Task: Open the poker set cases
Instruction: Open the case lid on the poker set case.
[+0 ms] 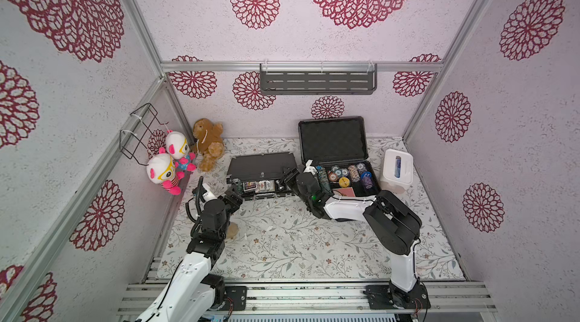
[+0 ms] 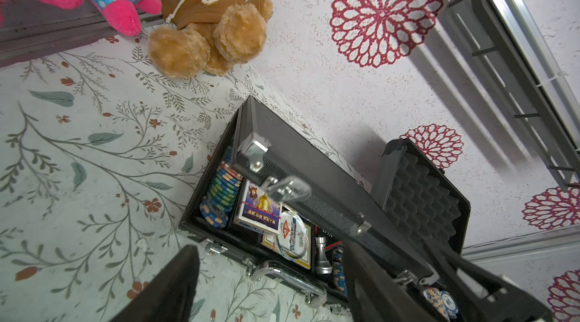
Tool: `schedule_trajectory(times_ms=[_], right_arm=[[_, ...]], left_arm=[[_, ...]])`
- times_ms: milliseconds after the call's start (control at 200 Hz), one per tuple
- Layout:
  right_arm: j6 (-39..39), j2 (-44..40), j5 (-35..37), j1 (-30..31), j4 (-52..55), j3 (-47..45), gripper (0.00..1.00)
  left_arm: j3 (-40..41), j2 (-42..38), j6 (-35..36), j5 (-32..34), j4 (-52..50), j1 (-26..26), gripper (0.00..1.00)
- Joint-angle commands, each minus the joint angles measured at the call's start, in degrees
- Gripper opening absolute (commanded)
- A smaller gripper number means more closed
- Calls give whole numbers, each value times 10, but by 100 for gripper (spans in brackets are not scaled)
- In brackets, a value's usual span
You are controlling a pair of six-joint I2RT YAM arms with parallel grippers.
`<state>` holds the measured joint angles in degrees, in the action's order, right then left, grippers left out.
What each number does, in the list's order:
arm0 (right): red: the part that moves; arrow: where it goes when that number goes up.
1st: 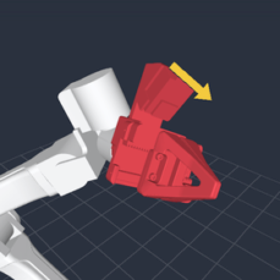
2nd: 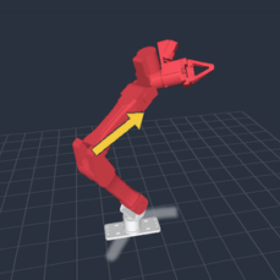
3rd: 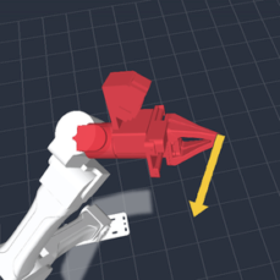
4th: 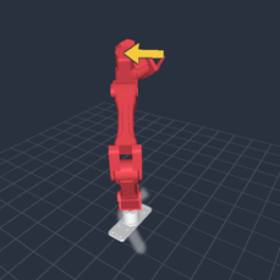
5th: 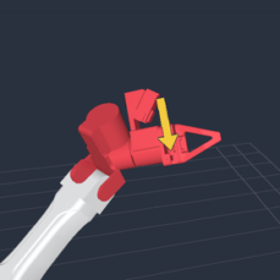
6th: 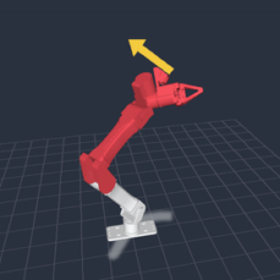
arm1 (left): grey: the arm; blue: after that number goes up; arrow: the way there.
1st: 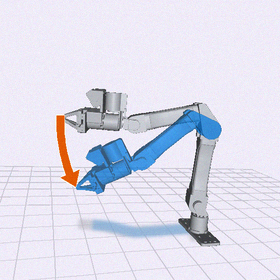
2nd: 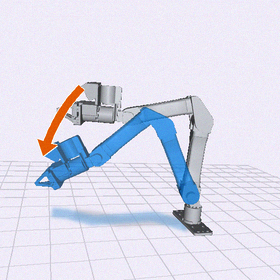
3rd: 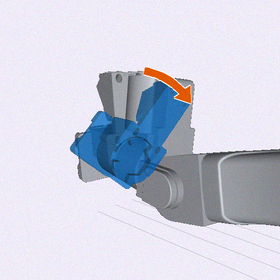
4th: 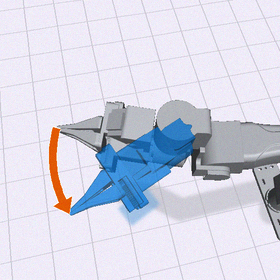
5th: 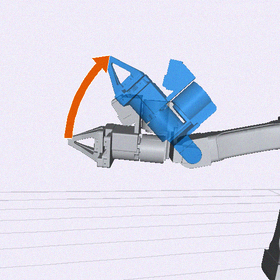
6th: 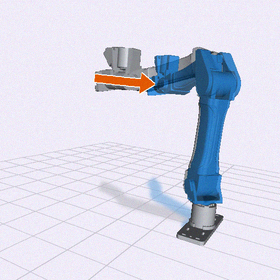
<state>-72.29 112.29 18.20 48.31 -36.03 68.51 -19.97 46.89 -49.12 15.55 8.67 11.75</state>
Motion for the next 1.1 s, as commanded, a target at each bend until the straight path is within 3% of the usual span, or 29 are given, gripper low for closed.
schedule_trajectory(times_ms=[0, 310, 826, 1096], right_arm=[[38, -21, 0, -8, -2, 54, 77], [81, 46, -20, -51, 72, 208, 81], [118, 243, -74, -99, 194, 529, 90], [161, 221, -77, -103, 233, 547, 95]], left_arm=[[-7, 1, 0, 2, 11, 2, 76], [-1, 0, -3, 6, 16, 3, 76], [-2, 21, -5, 5, 28, 2, 76], [-3, 31, -8, -1, 35, 3, 76]])
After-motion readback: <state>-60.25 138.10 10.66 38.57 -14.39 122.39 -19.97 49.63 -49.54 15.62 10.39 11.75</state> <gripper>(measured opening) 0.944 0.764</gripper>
